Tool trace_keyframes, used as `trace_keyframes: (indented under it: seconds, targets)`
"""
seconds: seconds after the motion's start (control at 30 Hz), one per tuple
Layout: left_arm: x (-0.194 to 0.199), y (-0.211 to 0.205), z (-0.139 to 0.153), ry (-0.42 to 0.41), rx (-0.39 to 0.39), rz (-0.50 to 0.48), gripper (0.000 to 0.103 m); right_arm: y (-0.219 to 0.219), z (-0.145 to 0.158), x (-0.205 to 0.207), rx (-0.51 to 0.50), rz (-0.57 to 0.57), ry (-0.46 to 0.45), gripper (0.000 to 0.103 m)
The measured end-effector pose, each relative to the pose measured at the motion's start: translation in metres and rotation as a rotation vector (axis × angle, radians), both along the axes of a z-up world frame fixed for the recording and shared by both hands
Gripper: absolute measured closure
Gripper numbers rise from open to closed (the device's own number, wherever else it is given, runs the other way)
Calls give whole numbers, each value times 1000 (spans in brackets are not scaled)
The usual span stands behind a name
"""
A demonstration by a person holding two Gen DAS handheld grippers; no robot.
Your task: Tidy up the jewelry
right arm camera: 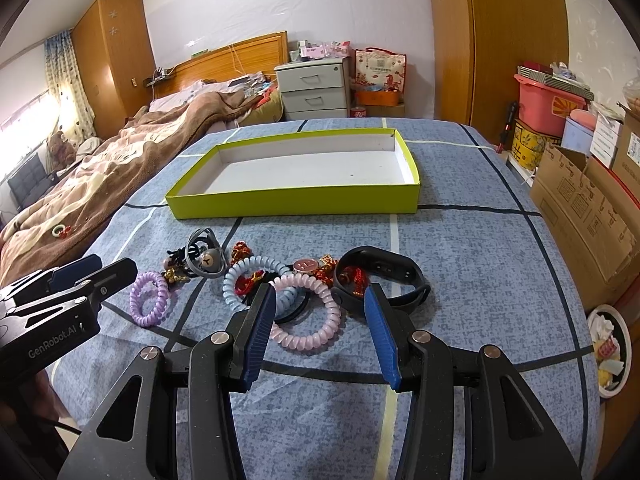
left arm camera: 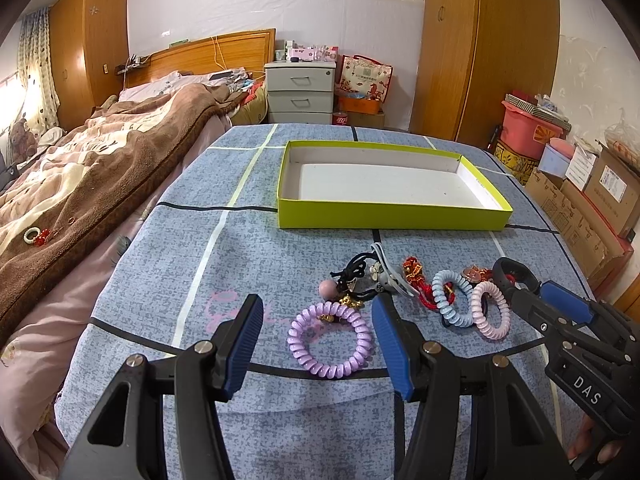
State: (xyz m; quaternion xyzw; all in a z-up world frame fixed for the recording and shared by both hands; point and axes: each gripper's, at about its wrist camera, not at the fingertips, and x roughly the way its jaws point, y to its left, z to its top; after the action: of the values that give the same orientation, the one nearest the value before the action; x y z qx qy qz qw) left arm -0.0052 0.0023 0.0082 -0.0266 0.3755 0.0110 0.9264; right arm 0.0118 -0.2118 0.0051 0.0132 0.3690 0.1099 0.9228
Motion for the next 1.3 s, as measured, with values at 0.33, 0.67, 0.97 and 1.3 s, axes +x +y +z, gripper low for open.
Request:
trace_keyframes:
  seconds: [0.33, 0.67, 0.97, 1.3]
  targets:
    - [0, 0, 0, 1, -1, 0, 44, 0, 0, 0, 0, 1, 0, 56]
    - [0, 2, 1, 11, -5, -10, 44, -2, -1, 1, -1, -1, 10, 56]
    - [3, 23, -12, 57, -75, -54, 44, -13, -10, 6, 61, 37, 75, 56]
    - [8, 47, -31, 115, -140, -35, 44, -10, -21, 16, 63, 63, 120, 57]
